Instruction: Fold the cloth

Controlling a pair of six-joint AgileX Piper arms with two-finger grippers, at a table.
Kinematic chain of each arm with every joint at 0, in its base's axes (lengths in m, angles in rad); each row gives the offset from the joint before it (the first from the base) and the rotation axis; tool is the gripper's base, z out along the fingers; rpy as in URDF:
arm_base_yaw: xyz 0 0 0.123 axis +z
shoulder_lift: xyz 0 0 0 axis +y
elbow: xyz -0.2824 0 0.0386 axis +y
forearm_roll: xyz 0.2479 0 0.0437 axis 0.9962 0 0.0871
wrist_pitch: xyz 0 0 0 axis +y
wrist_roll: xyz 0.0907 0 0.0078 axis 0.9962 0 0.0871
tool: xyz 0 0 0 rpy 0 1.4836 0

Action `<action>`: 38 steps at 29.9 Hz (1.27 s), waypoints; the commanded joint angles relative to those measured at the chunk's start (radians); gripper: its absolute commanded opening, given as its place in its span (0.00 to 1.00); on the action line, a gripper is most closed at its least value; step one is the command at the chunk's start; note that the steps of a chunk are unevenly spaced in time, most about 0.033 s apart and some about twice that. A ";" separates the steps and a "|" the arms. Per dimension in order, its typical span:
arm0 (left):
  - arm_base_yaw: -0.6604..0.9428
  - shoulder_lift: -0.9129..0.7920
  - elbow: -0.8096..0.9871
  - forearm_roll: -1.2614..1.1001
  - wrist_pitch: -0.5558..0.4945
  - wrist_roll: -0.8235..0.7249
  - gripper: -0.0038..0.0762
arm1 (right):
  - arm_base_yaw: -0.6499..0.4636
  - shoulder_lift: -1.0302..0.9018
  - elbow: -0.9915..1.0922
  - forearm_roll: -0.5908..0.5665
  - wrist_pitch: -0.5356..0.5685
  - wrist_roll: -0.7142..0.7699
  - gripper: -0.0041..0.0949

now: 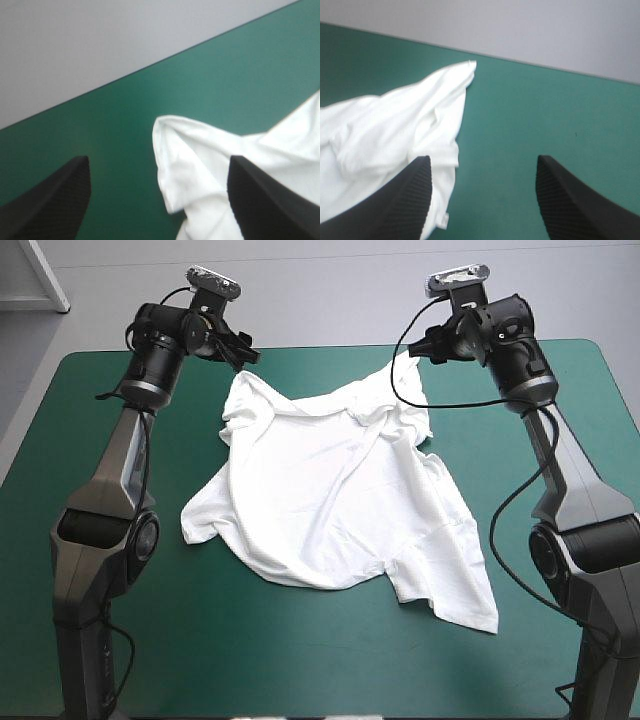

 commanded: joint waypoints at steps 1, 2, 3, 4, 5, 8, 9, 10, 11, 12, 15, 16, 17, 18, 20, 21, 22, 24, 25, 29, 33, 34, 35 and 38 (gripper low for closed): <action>-0.001 -0.121 -0.041 0.012 0.139 0.000 0.70 | -0.007 -0.088 -0.024 -0.001 0.140 -0.026 0.62; -0.001 -0.126 -0.041 0.024 0.179 -0.005 0.69 | -0.007 -0.090 -0.024 0.001 0.170 -0.031 0.62; -0.001 -0.133 -0.043 0.041 0.227 -0.010 0.68 | -0.007 -0.096 -0.020 0.015 0.170 -0.036 0.62; -0.001 -0.138 -0.040 0.050 0.248 -0.024 0.67 | -0.007 -0.100 -0.017 0.042 0.170 -0.036 0.62; -0.001 -0.143 -0.031 0.050 0.245 -0.044 0.66 | -0.007 -0.110 -0.014 0.070 0.170 -0.042 0.62; -0.001 -0.173 0.008 0.041 0.245 -0.063 0.65 | -0.007 -0.142 0.013 0.170 0.170 -0.057 0.62; -0.001 -0.188 0.033 0.041 0.247 -0.071 0.65 | -0.007 -0.164 0.046 0.213 0.170 -0.062 0.62; -0.001 -0.202 0.058 0.040 0.247 -0.076 0.65 | -0.007 -0.181 0.075 0.234 0.170 -0.075 0.62; -0.001 -0.224 0.098 0.037 0.247 -0.076 0.65 | -0.007 -0.206 0.119 0.247 0.170 -0.083 0.62; -0.001 -0.252 0.147 0.037 0.247 -0.076 0.65 | -0.007 -0.233 0.171 0.249 0.170 -0.082 0.62; 0.001 -0.345 0.329 0.053 0.245 -0.068 0.65 | -0.007 -0.305 0.322 0.241 0.169 -0.094 0.62; 0.005 -0.369 0.396 0.060 0.245 -0.068 0.65 | -0.007 -0.326 0.372 0.237 0.169 -0.094 0.62; 0.005 -0.393 0.437 0.062 0.245 -0.065 0.65 | -0.007 -0.341 0.410 0.237 0.169 -0.094 0.62; 0.008 -0.423 0.520 0.062 0.245 -0.063 0.65 | -0.007 -0.362 0.464 0.239 0.169 -0.094 0.62; 0.008 -0.483 0.647 0.065 0.240 -0.061 0.65 | -0.007 -0.385 0.533 0.260 0.169 -0.104 0.62; 0.008 -0.512 0.717 0.068 0.228 -0.060 0.65 | -0.007 -0.401 0.582 0.278 0.169 -0.121 0.62; 0.008 -0.541 0.787 0.073 0.204 -0.060 0.65 | -0.007 -0.411 0.615 0.293 0.169 -0.130 0.62; 0.008 -0.586 0.902 0.073 0.145 -0.064 0.65 | -0.007 -0.436 0.696 0.317 0.169 -0.132 0.62; 0.008 -0.611 0.959 0.075 0.125 -0.074 0.65 | -0.007 -0.447 0.735 0.317 0.169 -0.135 0.62; 0.008 -0.670 1.116 0.077 0.050 -0.089 0.65 | -0.007 -0.458 0.827 0.292 0.134 -0.153 0.62; 0.008 -0.680 1.183 0.074 0.036 -0.116 0.65 | -0.007 -0.435 0.854 0.298 0.079 -0.169 0.62; 0.008 -0.680 1.194 0.073 0.032 -0.121 0.65 | -0.007 -0.428 0.856 0.300 0.063 -0.169 0.62; 0.008 -0.680 1.202 0.073 0.028 -0.130 0.65 | -0.007 -0.415 0.856 0.299 0.043 -0.174 0.62; 0.008 -0.680 1.206 0.069 0.020 -0.137 0.65 | -0.007 -0.368 0.856 0.301 0.005 -0.176 0.62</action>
